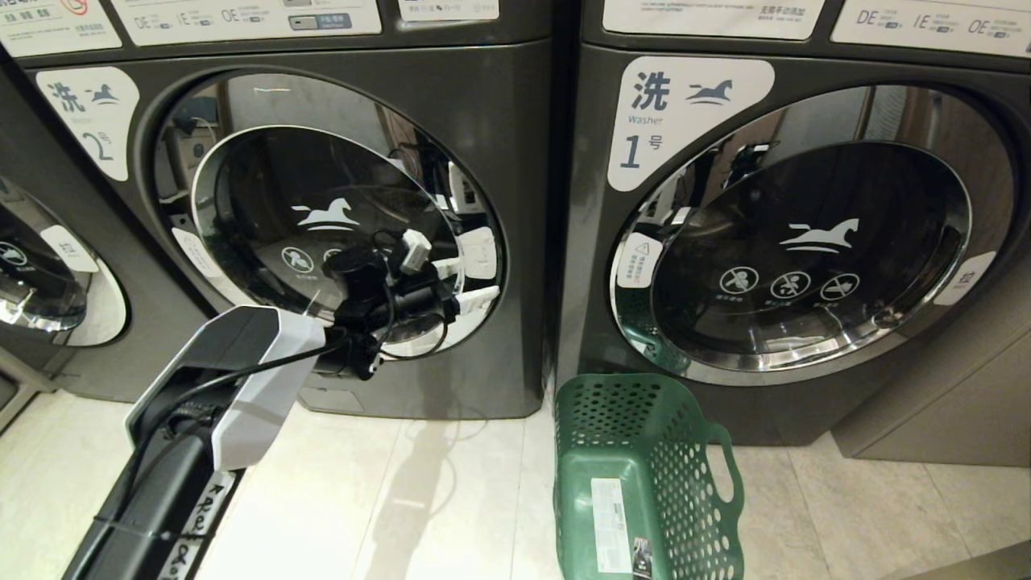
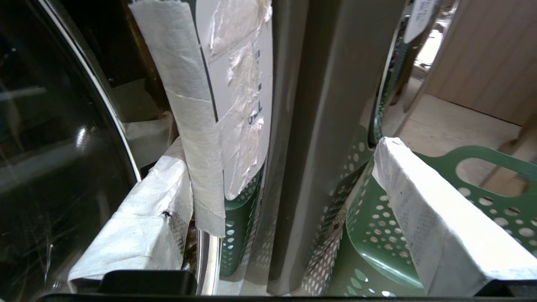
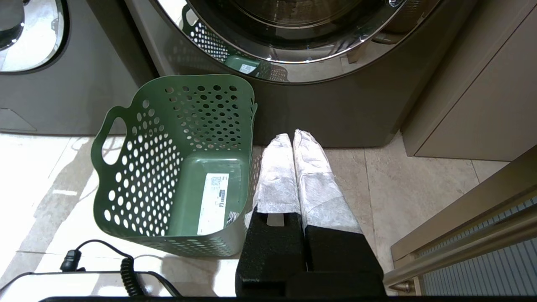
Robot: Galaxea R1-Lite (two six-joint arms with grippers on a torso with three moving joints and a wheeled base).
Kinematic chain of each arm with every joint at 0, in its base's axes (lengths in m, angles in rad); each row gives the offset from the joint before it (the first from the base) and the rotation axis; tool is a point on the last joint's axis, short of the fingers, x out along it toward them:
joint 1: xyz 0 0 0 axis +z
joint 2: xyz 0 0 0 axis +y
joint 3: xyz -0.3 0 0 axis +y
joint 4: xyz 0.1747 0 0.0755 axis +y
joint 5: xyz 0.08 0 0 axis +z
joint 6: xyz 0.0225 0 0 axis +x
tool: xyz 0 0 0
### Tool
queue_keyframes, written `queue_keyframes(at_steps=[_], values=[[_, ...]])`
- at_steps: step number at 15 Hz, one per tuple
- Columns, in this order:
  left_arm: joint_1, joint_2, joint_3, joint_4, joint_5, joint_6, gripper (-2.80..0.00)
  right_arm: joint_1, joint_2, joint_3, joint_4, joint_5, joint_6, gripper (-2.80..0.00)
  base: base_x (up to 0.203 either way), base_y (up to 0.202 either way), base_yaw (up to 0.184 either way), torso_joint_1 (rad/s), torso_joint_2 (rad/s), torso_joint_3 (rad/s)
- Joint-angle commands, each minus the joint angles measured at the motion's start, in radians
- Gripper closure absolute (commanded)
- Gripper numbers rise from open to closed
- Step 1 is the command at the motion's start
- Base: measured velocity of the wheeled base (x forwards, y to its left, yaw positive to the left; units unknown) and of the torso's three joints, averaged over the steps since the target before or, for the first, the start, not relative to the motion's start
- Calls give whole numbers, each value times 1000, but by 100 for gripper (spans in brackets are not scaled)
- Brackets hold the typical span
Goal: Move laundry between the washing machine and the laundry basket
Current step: Open the lid of the washing machine
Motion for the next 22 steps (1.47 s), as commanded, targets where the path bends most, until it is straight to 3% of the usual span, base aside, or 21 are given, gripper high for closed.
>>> queue_keyframes(at_steps=[1,9,22], values=[[-12,1,0,-11,-46,2,-280,0,2,0,-1,0,0,0,0,0,0,0,0,0],[-23,2,0,-28,-92,2,-280,0,2,0,-1,0,0,0,0,0,0,0,0,0],[-36,-23,87,-92,-91,6,-280,0,2,0,-1,0,0,0,0,0,0,0,0,0]])
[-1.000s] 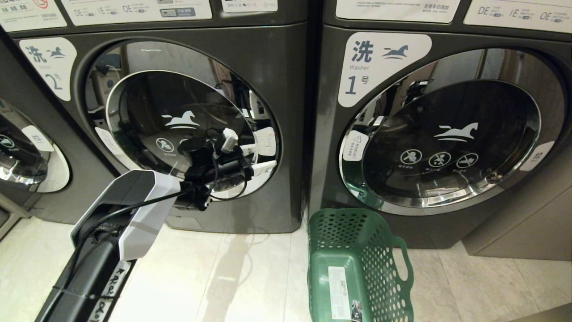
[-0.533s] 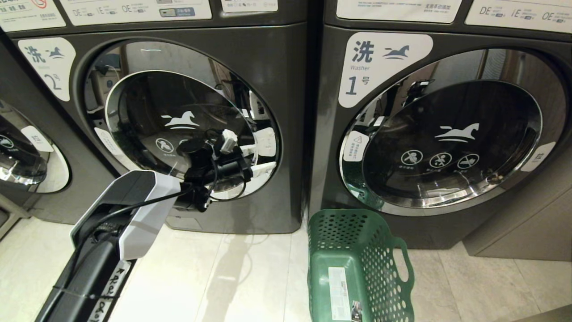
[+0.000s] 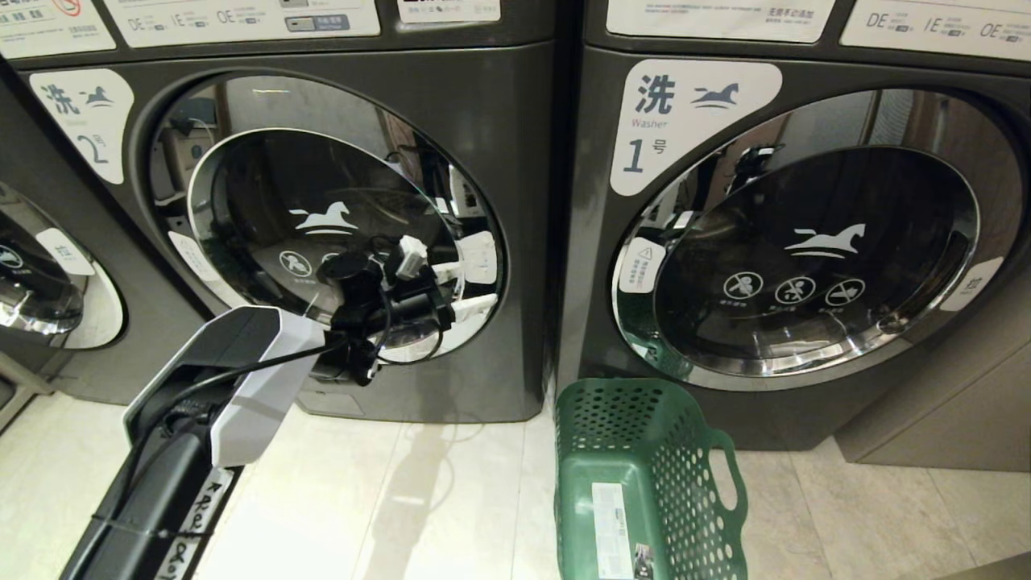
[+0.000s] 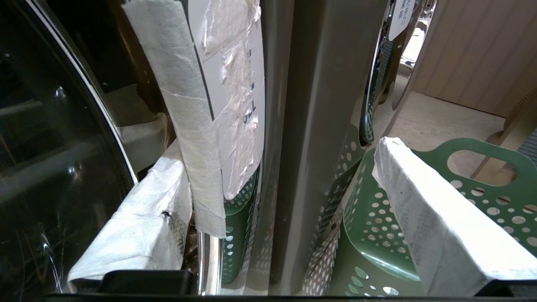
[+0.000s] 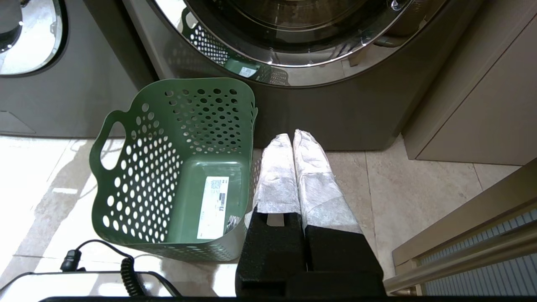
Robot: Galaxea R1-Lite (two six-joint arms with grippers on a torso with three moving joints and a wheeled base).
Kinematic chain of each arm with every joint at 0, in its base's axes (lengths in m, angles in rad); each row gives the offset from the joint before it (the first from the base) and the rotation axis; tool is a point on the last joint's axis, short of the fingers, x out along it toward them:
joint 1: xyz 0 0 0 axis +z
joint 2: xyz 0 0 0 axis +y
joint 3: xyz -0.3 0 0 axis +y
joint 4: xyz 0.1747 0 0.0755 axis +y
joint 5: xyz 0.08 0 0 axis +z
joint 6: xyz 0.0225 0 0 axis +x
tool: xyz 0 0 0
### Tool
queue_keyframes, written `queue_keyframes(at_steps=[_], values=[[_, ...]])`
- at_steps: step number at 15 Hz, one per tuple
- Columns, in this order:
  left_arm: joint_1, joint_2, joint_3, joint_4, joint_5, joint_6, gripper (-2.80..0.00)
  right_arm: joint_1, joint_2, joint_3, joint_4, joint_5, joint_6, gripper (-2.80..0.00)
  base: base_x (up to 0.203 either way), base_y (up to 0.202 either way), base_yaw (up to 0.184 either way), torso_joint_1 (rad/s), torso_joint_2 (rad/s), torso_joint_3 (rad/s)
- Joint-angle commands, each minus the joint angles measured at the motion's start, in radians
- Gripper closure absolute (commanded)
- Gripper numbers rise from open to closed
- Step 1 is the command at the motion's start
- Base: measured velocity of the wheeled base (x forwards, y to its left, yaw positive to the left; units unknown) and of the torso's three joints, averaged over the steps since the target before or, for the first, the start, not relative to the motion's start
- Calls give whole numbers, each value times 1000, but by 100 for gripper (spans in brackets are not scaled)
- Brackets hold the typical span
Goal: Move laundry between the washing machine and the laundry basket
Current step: Open the lid of the washing machine
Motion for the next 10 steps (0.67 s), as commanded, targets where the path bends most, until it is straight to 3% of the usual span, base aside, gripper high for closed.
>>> queue_keyframes(at_steps=[1,10], values=[[-24,-16,47,-20,-5,2,-280,1,2,0,0,0,0,0,0,0,0,0,0,0],[-46,-56,139,-70,2,4,-280,0,2,0,0,0,0,0,0,0,0,0,0,0]])
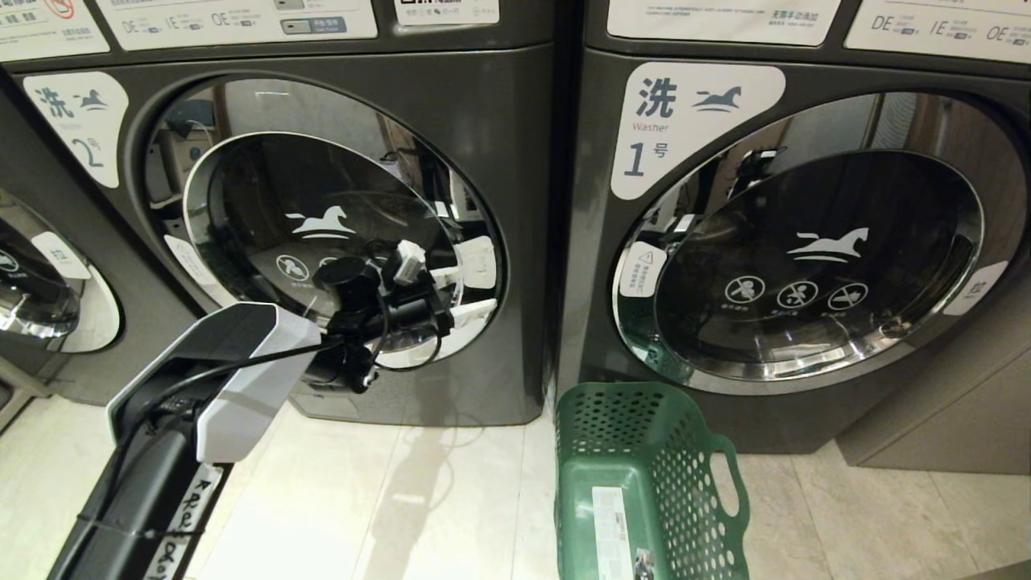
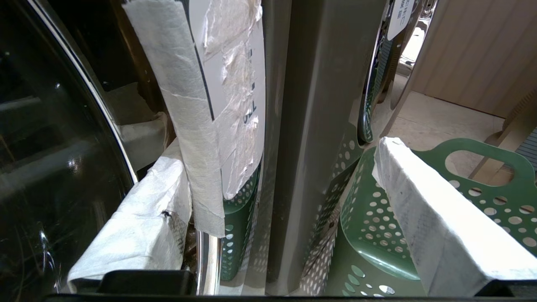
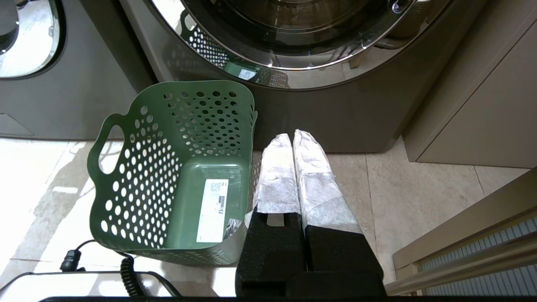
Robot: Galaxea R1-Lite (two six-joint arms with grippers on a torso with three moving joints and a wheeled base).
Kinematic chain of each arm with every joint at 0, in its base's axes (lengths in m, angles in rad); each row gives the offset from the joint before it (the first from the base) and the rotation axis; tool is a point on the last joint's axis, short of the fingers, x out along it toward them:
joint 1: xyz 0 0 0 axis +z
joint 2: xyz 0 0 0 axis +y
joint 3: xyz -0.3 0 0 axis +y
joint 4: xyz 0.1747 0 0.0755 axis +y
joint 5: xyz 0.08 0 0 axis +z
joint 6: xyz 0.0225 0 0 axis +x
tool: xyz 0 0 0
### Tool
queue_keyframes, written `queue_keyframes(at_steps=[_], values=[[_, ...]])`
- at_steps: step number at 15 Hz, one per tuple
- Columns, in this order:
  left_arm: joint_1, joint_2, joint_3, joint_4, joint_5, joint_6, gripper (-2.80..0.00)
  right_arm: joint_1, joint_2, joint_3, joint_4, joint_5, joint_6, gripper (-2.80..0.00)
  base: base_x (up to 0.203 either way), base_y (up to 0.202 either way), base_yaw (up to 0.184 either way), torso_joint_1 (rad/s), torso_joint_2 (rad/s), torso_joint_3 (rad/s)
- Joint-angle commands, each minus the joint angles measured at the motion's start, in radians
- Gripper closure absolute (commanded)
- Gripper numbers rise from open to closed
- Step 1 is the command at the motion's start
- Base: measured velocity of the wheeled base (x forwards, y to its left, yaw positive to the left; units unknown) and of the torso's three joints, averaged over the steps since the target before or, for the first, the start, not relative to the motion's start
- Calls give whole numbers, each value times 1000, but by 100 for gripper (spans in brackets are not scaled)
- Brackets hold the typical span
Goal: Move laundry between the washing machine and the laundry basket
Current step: Open the lid of the washing machine
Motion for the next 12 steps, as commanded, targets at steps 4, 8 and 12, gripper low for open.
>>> queue_keyframes(at_steps=[4,8,12], values=[[-42,-46,129,-78,1,1,-280,1,2,0,0,0,0,0,0,0,0,0,0,0],[-47,-61,146,-85,4,1,-280,0,2,0,0,0,0,0,0,0,0,0,0,0],[-37,-84,197,-90,17,2,-280,0,2,0,0,0,0,0,0,0,0,0,0,0]])
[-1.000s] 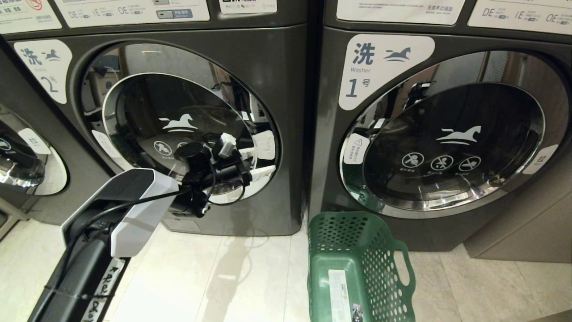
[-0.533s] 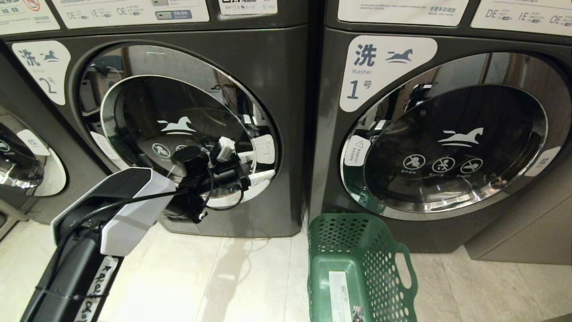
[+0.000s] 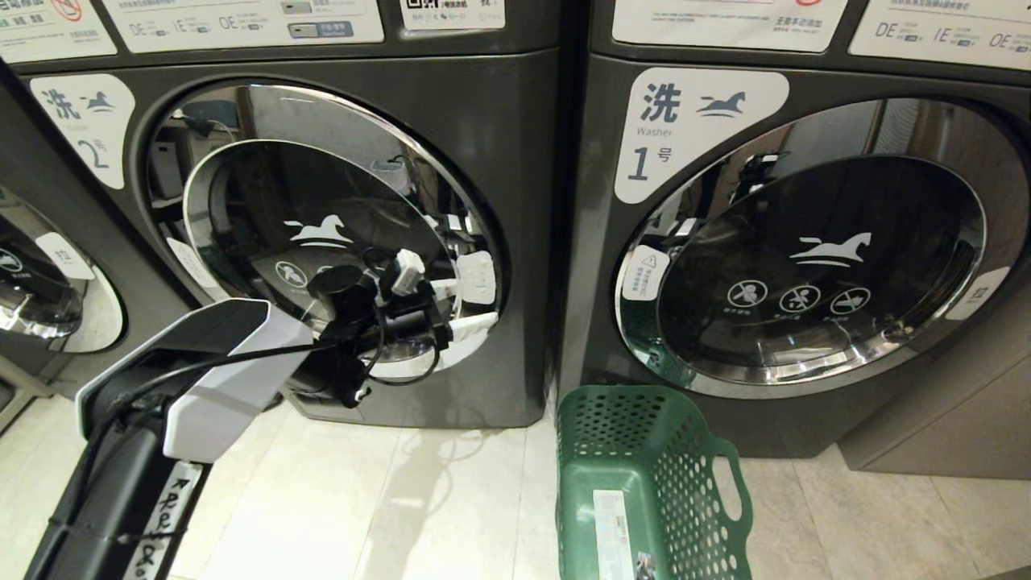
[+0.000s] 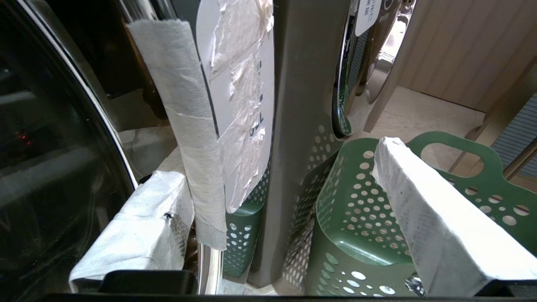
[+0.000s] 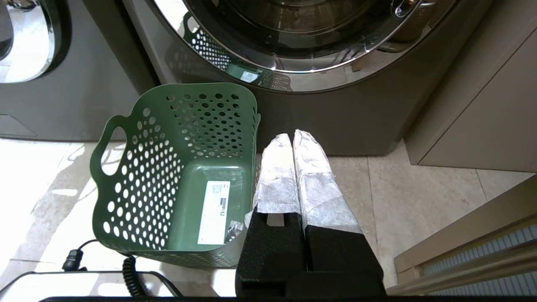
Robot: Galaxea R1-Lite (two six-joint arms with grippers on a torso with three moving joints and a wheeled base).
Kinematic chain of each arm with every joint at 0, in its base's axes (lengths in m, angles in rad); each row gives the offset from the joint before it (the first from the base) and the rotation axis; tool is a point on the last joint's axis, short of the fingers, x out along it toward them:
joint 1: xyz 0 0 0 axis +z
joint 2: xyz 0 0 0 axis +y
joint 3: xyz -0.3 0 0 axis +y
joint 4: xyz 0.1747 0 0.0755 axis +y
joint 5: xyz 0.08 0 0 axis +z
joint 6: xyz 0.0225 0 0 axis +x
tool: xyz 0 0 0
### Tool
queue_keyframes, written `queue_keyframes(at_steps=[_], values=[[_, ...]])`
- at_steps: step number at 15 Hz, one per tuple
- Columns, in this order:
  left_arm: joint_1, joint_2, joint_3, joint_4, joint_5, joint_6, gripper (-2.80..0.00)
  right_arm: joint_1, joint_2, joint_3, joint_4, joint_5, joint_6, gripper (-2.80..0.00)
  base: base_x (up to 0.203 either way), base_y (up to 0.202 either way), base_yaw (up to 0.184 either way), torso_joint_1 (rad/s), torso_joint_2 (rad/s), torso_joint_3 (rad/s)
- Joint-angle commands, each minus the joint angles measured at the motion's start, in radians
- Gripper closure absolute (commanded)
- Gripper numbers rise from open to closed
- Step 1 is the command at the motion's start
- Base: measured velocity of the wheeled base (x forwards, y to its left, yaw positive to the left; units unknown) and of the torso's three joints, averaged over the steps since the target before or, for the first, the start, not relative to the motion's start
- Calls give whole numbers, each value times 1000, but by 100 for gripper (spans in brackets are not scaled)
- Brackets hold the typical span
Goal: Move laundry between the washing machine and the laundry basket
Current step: Open the lid of the washing machine
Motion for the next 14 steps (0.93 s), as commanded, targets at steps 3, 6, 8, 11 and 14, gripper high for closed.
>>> queue_keyframes(at_steps=[3,6,8,11,14], values=[[-9,-39,70,-17,6,9,-280,1,2,1,-1,0,0,0,0,0,0,0,0,0],[15,-63,117,-18,39,35,-280,1,2,0,-1,0,0,0,0,0,0,0,0,0],[42,-82,151,-30,46,37,-280,1,2,0,-1,0,0,0,0,0,0,0,0,0],[61,-103,226,-67,54,37,-280,2,2,0,-1,0,0,0,0,0,0,0,0,0],[104,-115,263,-75,61,31,-280,2,2,0,-1,0,0,0,0,0,0,0,0,0]])
